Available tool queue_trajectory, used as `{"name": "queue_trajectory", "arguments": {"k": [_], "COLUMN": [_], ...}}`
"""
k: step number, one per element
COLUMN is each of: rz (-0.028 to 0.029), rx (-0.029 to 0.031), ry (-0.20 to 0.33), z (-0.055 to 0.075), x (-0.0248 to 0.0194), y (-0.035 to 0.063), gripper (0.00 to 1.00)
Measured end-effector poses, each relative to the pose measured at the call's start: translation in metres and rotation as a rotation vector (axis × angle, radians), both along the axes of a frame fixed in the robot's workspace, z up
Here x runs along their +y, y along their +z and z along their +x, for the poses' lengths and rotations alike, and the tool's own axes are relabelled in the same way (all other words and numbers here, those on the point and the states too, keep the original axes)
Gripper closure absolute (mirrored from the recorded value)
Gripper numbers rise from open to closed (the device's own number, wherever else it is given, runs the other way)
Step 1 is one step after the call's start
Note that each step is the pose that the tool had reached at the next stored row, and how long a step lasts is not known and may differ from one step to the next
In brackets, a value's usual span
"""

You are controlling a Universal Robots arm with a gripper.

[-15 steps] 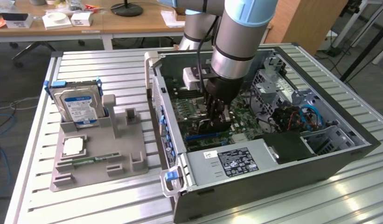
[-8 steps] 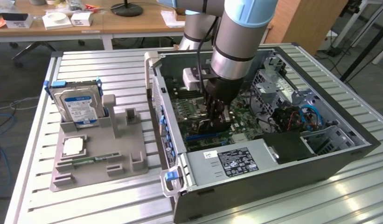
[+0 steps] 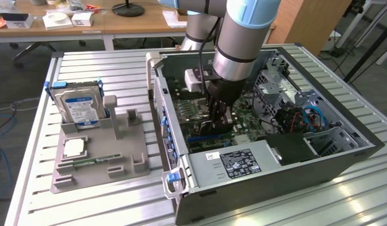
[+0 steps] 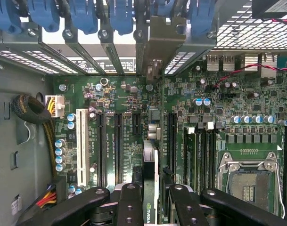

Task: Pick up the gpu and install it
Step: 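Insert the gpu into the slot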

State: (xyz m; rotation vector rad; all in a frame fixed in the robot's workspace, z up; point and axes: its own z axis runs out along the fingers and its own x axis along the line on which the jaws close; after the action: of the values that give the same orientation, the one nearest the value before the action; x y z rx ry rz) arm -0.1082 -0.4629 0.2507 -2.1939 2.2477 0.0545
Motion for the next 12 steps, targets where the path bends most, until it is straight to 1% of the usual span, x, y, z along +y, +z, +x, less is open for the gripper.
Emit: {"name": "queue_trajectory", "arguments": {"k": [12], "rz": [0.0005], "rx": [-0.0001], "ry": [0.0], "z": [0.0], "x": [0.0], "y": [0.0006], "gripper": [0.73]}}
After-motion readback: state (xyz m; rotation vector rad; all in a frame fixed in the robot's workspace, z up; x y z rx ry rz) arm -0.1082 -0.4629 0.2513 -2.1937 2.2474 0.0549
